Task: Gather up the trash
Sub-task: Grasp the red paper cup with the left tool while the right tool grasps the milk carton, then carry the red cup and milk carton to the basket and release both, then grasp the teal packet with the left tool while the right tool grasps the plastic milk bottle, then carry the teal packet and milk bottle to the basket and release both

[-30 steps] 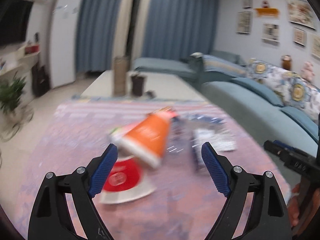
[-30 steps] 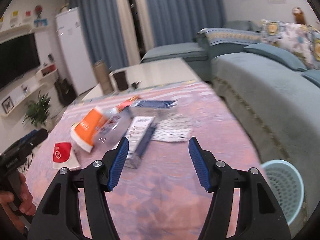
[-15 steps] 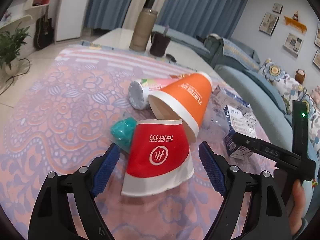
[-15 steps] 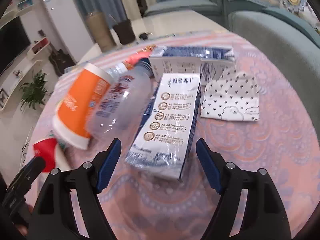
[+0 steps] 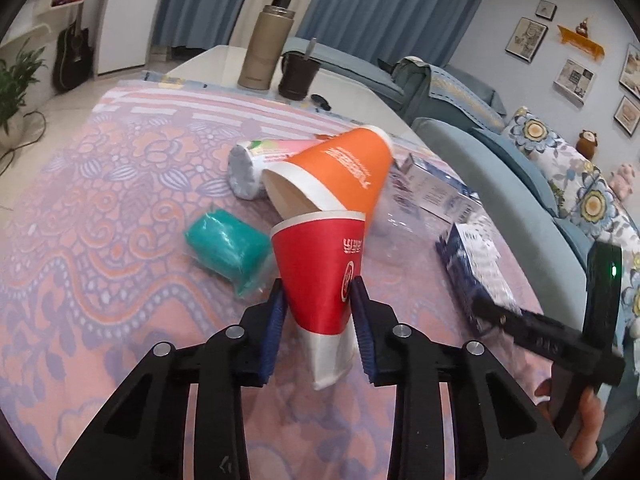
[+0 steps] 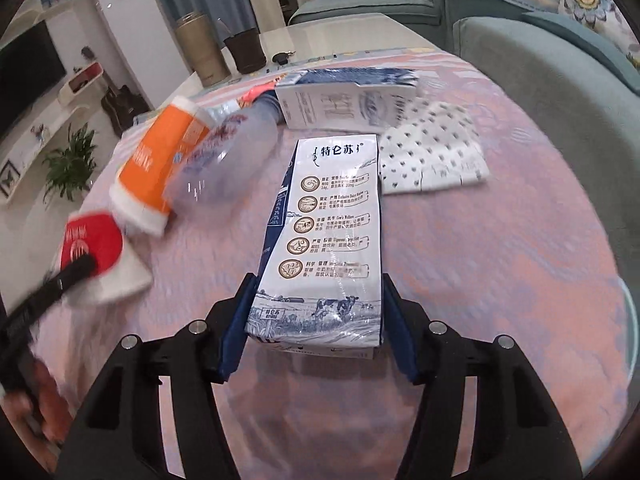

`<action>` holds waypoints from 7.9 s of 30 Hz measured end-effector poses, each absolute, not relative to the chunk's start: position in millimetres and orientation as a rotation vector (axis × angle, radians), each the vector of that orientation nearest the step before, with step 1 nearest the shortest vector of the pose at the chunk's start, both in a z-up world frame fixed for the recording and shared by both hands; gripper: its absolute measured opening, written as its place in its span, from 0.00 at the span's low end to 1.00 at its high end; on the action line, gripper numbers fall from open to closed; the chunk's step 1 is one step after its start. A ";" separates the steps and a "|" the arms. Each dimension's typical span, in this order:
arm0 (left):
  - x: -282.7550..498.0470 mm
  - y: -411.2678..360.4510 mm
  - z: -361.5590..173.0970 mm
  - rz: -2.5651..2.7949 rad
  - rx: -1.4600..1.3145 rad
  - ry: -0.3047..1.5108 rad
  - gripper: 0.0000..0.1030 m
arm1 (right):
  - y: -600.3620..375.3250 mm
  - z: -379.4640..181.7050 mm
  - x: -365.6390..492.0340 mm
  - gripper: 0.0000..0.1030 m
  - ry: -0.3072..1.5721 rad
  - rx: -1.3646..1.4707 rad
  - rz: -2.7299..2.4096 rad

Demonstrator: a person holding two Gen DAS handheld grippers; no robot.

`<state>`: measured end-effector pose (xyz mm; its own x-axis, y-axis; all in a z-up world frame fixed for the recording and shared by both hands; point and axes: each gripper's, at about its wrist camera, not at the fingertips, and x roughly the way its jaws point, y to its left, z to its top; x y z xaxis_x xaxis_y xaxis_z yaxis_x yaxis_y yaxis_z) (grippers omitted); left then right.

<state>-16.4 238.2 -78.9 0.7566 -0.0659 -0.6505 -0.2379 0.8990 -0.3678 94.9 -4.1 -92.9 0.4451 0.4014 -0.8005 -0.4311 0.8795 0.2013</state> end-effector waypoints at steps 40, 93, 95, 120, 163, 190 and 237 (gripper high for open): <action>19.3 78.5 8.5 -0.258 -0.275 0.511 0.19 | -143.1 -2.8 72.9 0.59 0.709 0.096 0.295; 67.8 19.4 5.8 -0.319 -0.195 0.567 0.56 | -231.7 -15.2 71.0 0.70 0.647 0.165 0.198; 55.0 56.6 8.3 -0.237 -0.204 0.550 0.56 | -204.2 -9.0 72.2 0.70 0.630 0.142 0.249; 26.7 274.9 -98.3 0.301 -0.370 0.824 0.34 | 99.5 -51.7 122.9 0.66 0.838 -0.061 0.658; 2.5 289.5 -94.5 0.152 -0.522 0.645 0.32 | 62.0 -85.2 97.4 0.69 1.026 -0.195 0.530; -13.4 269.5 -61.6 0.090 -0.514 0.559 0.32 | 11.5 -69.4 89.0 0.52 0.985 -0.080 0.523; 143.9 -164.4 -105.7 -0.646 -0.096 0.946 0.58 | -381.7 -159.2 77.0 0.53 1.036 0.422 -0.030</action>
<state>143.9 -164.4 -105.7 0.4131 -0.5537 -0.7230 0.4721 0.8091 -0.3499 77.0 -381.7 -159.2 0.5164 0.1728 -0.8387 0.2210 0.9194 0.3255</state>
